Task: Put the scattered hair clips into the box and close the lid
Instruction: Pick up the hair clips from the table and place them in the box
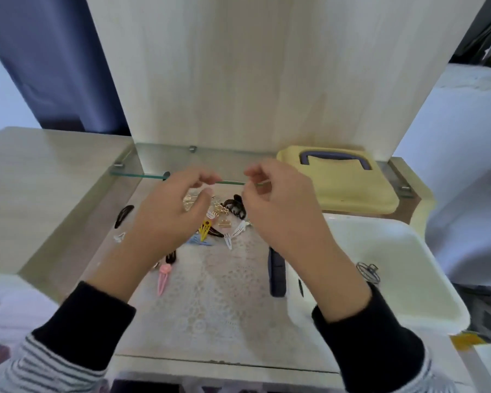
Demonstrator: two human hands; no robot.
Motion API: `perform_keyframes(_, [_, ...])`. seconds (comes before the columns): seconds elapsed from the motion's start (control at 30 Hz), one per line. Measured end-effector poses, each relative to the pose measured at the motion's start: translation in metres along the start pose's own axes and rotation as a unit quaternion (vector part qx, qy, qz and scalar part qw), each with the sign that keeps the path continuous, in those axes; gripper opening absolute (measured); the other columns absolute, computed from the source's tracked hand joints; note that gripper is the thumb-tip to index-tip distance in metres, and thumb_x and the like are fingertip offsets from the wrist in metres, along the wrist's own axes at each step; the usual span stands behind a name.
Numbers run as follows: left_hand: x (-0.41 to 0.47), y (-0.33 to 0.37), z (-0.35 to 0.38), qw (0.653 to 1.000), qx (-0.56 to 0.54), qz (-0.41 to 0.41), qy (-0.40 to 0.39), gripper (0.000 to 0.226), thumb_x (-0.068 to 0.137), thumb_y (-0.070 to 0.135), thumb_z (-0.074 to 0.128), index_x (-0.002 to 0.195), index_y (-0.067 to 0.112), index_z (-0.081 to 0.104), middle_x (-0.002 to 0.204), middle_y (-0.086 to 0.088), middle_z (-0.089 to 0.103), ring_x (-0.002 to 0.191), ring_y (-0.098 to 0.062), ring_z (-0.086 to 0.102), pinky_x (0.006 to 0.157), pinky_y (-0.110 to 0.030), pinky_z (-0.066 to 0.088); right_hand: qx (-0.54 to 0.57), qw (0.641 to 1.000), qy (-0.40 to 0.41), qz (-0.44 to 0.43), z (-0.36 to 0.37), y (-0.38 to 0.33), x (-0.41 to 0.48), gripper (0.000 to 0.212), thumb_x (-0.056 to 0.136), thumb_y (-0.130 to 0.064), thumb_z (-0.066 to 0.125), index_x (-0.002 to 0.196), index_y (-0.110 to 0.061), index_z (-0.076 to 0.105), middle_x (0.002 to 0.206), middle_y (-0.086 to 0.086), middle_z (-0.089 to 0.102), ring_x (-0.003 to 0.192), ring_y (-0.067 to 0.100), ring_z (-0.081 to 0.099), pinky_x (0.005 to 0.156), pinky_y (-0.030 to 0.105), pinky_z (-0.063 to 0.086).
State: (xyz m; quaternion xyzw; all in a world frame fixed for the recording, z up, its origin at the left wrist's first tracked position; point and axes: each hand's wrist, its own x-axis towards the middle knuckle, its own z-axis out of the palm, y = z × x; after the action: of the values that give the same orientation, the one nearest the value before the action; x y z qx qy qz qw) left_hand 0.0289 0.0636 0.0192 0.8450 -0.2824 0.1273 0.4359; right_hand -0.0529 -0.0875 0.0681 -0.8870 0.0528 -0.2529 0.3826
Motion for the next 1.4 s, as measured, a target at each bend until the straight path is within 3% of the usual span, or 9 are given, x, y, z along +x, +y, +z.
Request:
perform_keyframes(0.07, [-0.009, -0.023, -0.004, 1.0, -0.003, -0.007, 0.03, 0.025, 0.094, 0.018, 0.055, 0.109, 0.038, 0.059, 0.105, 0.029, 0.059, 0.105, 0.006, 0.056, 0.091, -0.029, 0.047, 0.022, 1.0, 0.014, -0.005, 0.03, -0.006, -0.005, 0.02, 0.086, -0.011, 0.056, 0.104, -0.011, 0.063, 0.099, 0.002, 0.062, 0.088, 0.018, 0.059, 0.08, 0.032, 0.048])
perform_keyframes(0.13, [-0.02, -0.045, -0.006, 0.998, 0.005, -0.029, 0.05, 0.028, 0.093, 0.013, 0.054, 0.11, 0.035, 0.059, 0.106, 0.029, 0.058, 0.103, 0.007, 0.054, 0.091, -0.029, 0.048, 0.028, 1.0, 0.008, -0.006, 0.059, -0.007, -0.011, 0.022, 0.087, -0.01, 0.055, 0.108, -0.011, 0.061, 0.102, 0.004, 0.06, 0.087, 0.016, 0.055, 0.076, 0.022, 0.041])
perform_keyframes(0.27, [-0.042, -0.079, -0.007, 0.993, 0.061, -0.069, 0.072, 0.03, 0.089, 0.032, 0.046, 0.114, 0.027, 0.063, 0.113, 0.014, 0.061, 0.104, -0.004, 0.057, 0.089, -0.035, 0.05, 0.013, 1.0, -0.019, -0.002, 0.106, 0.017, -0.019, 0.025, 0.089, -0.008, 0.053, 0.113, -0.008, 0.059, 0.11, 0.006, 0.056, 0.092, 0.013, 0.047, 0.075, 0.01, 0.028])
perform_keyframes(0.43, [-0.065, -0.109, -0.007, 0.987, 0.132, -0.078, 0.045, 0.034, 0.09, 0.039, 0.041, 0.111, 0.026, 0.064, 0.11, 0.012, 0.062, 0.078, -0.015, 0.064, 0.072, -0.037, 0.054, -0.033, 0.997, -0.059, -0.025, 0.145, 0.053, -0.029, 0.026, 0.087, -0.014, 0.056, 0.112, -0.012, 0.064, 0.107, 0.004, 0.058, 0.102, 0.02, 0.052, 0.088, 0.037, 0.047])
perform_keyframes(0.53, [-0.075, -0.115, -0.007, 0.984, 0.161, -0.059, 0.048, 0.031, 0.091, 0.037, 0.044, 0.106, 0.022, 0.066, 0.105, 0.013, 0.064, 0.069, -0.014, 0.063, 0.065, -0.033, 0.052, -0.092, 0.99, -0.071, -0.077, 0.159, 0.064, -0.039, 0.026, 0.086, -0.022, 0.051, 0.106, -0.021, 0.067, 0.109, -0.002, 0.059, 0.11, 0.017, 0.048, 0.093, 0.036, 0.042])
perform_keyframes(0.73, [-0.08, -0.133, 0.001, 0.975, 0.216, -0.025, 0.054, 0.023, 0.086, 0.025, 0.055, 0.103, 0.02, 0.07, 0.111, 0.008, 0.065, 0.093, -0.016, 0.065, 0.075, -0.04, 0.051, -0.15, 0.967, -0.108, -0.174, 0.167, 0.07, -0.049, 0.023, 0.085, -0.02, 0.059, 0.106, -0.025, 0.068, 0.116, 0.0, 0.06, 0.122, 0.023, 0.046, 0.103, 0.041, 0.033])
perform_keyframes(0.93, [-0.084, -0.133, 0.004, 0.969, 0.244, -0.028, 0.042, 0.028, 0.084, 0.034, 0.054, 0.106, 0.029, 0.071, 0.123, 0.009, 0.059, 0.115, -0.015, 0.057, 0.087, -0.04, 0.046, -0.151, 0.965, -0.093, -0.193, 0.168, 0.073, -0.049, 0.024, 0.083, -0.018, 0.062, 0.105, -0.026, 0.069, 0.117, 0.003, 0.06, 0.121, 0.026, 0.046, 0.101, 0.043, 0.034])
perform_keyframes(1.27, [-0.084, -0.137, 0.004, 0.972, 0.228, -0.029, 0.041, 0.026, 0.085, 0.034, 0.053, 0.103, 0.025, 0.071, 0.122, 0.002, 0.057, 0.117, -0.021, 0.054, 0.09, -0.045, 0.047, -0.157, 0.967, -0.096, -0.176, 0.168, 0.076, -0.05, 0.015, 0.082, -0.021, 0.057, 0.09, -0.021, 0.069, 0.113, -0.002, 0.06, 0.123, 0.022, 0.044, 0.105, 0.039, 0.026])
perform_keyframes(1.4, [-0.083, -0.141, 0.004, 0.976, 0.212, -0.013, 0.046, 0.023, 0.087, 0.031, 0.057, 0.104, 0.022, 0.069, 0.122, 0.002, 0.058, 0.116, -0.022, 0.056, 0.087, -0.047, 0.049, -0.169, 0.969, -0.083, -0.161, 0.166, 0.074, -0.05, 0.015, 0.08, -0.029, 0.056, 0.087, -0.02, 0.066, 0.106, -0.005, 0.058, 0.112, 0.019, 0.047, 0.098, 0.036, 0.03])
